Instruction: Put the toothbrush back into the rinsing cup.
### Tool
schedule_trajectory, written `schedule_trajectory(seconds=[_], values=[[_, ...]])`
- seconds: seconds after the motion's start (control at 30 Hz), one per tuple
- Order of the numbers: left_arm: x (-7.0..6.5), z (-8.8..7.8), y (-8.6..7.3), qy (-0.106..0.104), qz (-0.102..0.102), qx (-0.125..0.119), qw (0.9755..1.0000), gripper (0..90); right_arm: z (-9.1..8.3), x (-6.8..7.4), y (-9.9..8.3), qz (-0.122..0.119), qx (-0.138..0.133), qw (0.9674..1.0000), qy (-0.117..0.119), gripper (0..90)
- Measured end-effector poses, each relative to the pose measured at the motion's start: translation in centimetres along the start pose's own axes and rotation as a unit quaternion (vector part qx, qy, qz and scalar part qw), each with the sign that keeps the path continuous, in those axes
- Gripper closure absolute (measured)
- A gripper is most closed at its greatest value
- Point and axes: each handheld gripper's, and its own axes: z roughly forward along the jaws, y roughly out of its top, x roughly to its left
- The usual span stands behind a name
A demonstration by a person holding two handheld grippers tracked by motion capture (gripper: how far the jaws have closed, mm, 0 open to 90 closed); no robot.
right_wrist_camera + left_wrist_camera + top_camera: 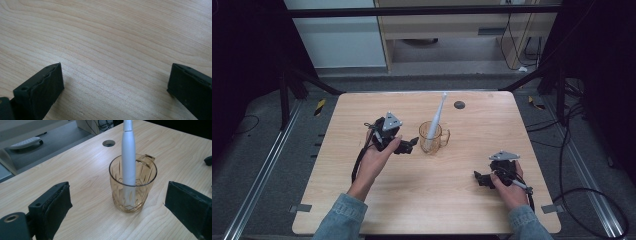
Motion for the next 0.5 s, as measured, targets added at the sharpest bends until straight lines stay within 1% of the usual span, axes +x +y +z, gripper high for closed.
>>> schedule_trajectory(seconds=[0.13,0.3,0.5], values=[[0.3,-0.1,-0.5,0.003,0.000,0.003,1.0000,5.8,0.0,0.0,0.0,0.001,0.000,1.0000,0.001,0.4],[0.4,-0.1,-1.2,0.005,0.001,0.014,0.9999,5.8,0.0,0.0,0.0,0.002,0.000,1.0000,0.001,0.3],[0.7,0.1,-2.1,0.007,-0.005,0.022,0.9997,5.8,0.0,0.0,0.0,0.000,0.000,1.0000,0.001,0.4]])
